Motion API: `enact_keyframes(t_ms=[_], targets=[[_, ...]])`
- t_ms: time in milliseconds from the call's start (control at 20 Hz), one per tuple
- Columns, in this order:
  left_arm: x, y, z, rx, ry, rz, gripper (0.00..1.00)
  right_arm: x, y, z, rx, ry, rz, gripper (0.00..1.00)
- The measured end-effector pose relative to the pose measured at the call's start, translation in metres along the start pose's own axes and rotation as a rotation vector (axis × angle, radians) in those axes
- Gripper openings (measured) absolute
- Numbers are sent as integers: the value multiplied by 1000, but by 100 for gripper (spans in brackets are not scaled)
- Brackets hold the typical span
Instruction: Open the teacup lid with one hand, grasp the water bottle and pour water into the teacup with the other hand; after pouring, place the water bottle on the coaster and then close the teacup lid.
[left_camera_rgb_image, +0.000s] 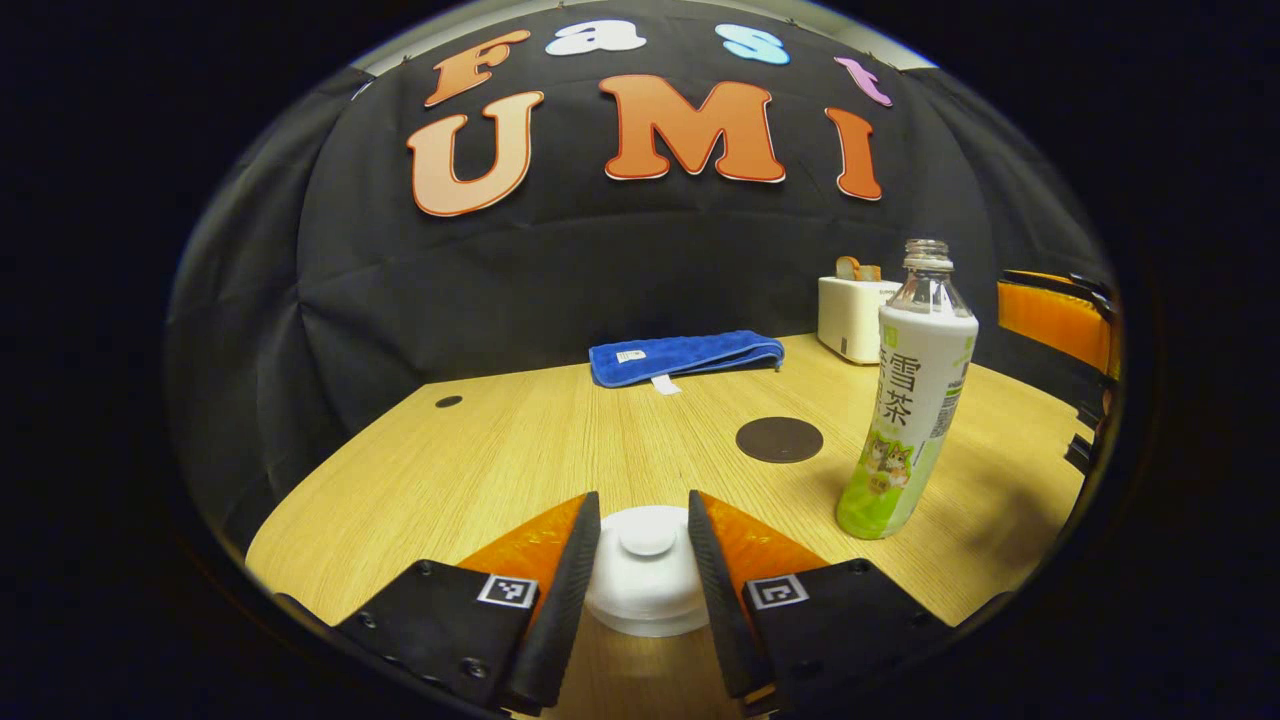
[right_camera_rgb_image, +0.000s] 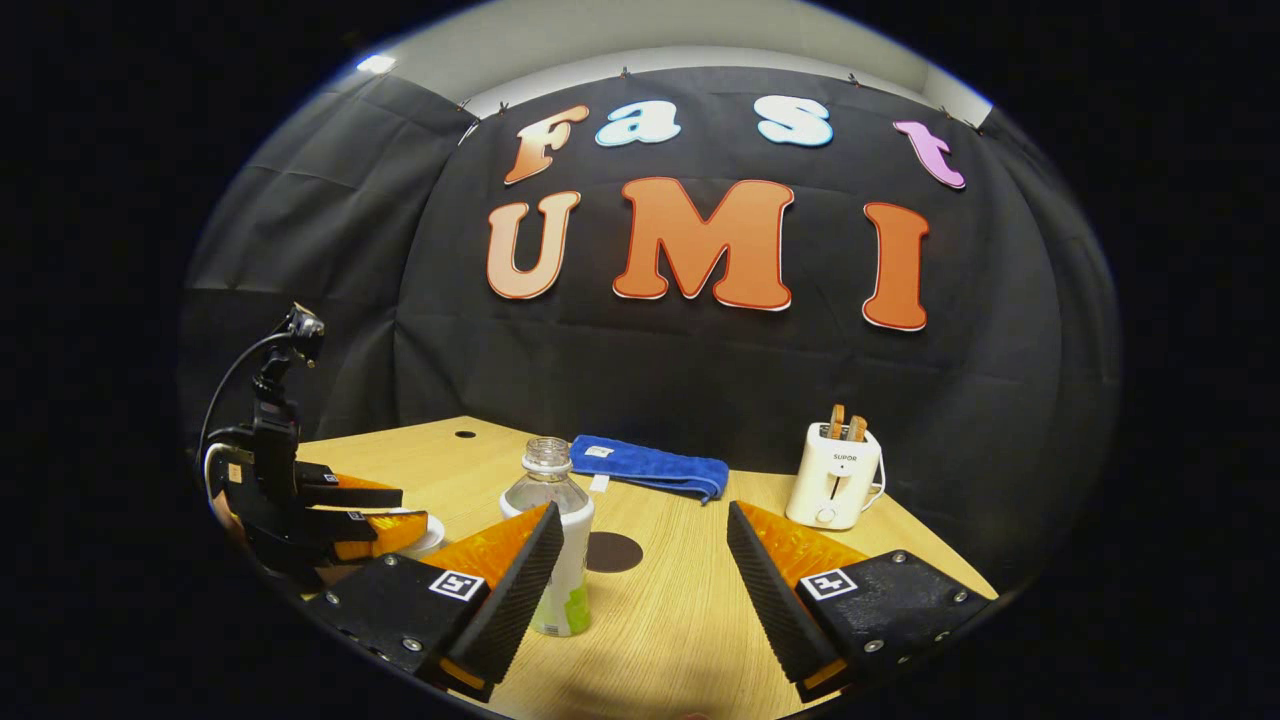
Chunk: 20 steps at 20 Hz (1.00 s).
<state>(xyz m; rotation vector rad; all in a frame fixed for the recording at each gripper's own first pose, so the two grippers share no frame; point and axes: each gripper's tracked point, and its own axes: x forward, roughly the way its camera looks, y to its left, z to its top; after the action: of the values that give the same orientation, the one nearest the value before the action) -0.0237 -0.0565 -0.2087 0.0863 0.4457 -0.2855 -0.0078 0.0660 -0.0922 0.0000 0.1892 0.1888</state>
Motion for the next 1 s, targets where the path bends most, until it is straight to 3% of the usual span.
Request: enact_keyframes(t_ms=[300,500,550,650,1000], targets=[[1,0,-1,-9,1,7,33,2,4,-5,-10,11,12,99],[-1,6,9,-29,-40,27,36,2,12,-10,-19,19,39,99],[-2,10,15,-44,-56,37,29,4,16,-13,-21,21,50,99],[-3,16,21,-56,-76,53,27,8,25,-22,-22,43,73,99],[-18,40,39,-65,-127,107,29,24,55,-51,-41,111,142,98]])
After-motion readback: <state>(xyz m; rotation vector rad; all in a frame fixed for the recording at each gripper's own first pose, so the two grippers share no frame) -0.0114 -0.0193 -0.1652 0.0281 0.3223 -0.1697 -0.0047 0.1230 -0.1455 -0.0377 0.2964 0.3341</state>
